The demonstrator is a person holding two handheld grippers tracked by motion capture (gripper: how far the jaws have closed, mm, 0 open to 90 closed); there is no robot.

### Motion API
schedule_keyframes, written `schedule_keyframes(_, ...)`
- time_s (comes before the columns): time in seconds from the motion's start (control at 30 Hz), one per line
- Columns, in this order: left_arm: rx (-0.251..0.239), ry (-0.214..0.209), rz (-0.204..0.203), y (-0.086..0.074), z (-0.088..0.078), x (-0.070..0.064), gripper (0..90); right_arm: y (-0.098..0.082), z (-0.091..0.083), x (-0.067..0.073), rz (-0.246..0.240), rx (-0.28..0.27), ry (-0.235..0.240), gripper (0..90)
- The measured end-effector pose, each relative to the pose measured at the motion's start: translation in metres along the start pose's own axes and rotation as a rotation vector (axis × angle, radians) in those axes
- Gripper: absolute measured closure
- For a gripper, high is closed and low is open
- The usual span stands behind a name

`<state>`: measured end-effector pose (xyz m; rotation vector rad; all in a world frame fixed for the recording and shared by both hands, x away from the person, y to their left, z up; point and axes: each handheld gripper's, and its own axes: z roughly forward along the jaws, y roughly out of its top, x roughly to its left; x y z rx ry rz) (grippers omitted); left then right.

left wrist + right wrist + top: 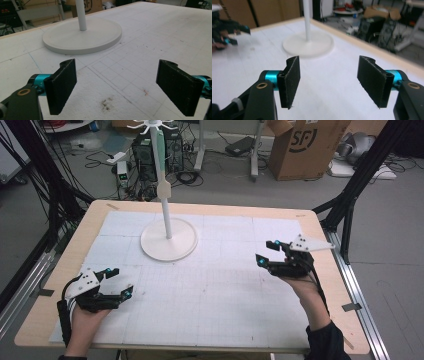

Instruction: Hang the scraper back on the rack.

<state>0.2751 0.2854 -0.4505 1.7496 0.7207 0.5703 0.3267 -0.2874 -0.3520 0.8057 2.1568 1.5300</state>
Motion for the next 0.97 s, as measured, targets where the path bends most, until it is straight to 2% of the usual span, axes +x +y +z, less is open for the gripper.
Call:
schedule_keyframes(0.03,0.001,0.000,0.003,0.000,0.000,0.000,17.3,-0.014,-0.004,0.000,0.008,-0.003,-0.017,33.9)
schedule_keyframes(0.13,0.002,0.000,0.003,0.000,0.000,0.000,17.3,-0.040,-0.009,-0.002,0.045,-0.010,-0.026,33.8)
schedule_keyframes(0.2,-0.001,0.002,-0.001,0.000,0.000,0.000,17.3,-0.056,-0.011,-0.002,0.074,-0.004,-0.012,33.4)
schedule_keyframes(0.27,0.000,0.003,-0.002,0.000,0.000,0.000,17.2,-0.068,-0.012,-0.001,0.068,0.011,-0.013,32.0)
schedule_keyframes(0.37,0.001,0.002,0.003,0.000,0.000,0.000,17.2,-0.078,-0.014,0.003,0.062,0.005,0.017,29.8)
schedule_keyframes(0.47,-0.001,0.002,0.000,0.000,0.000,0.000,17.2,-0.086,-0.015,0.003,0.058,0.001,0.013,28.4)
schedule_keyframes(0.53,-0.001,0.003,-0.002,0.000,0.000,0.000,17.2,-0.093,-0.015,0.001,0.079,0.001,0.004,28.0)
schedule_keyframes(0.6,0.000,0.004,-0.002,0.000,0.000,0.000,17.2,-0.097,-0.015,-0.001,0.086,-0.009,0.000,31.4)
schedule_keyframes(0.8,0.001,0.004,0.000,0.000,0.000,0.000,17.2,-0.104,-0.014,-0.006,0.123,-0.030,-0.029,31.5)
schedule_keyframes(0.97,0.002,0.005,0.002,0.000,0.000,0.000,17.3,-0.106,-0.014,-0.004,0.091,-0.051,-0.045,32.9)
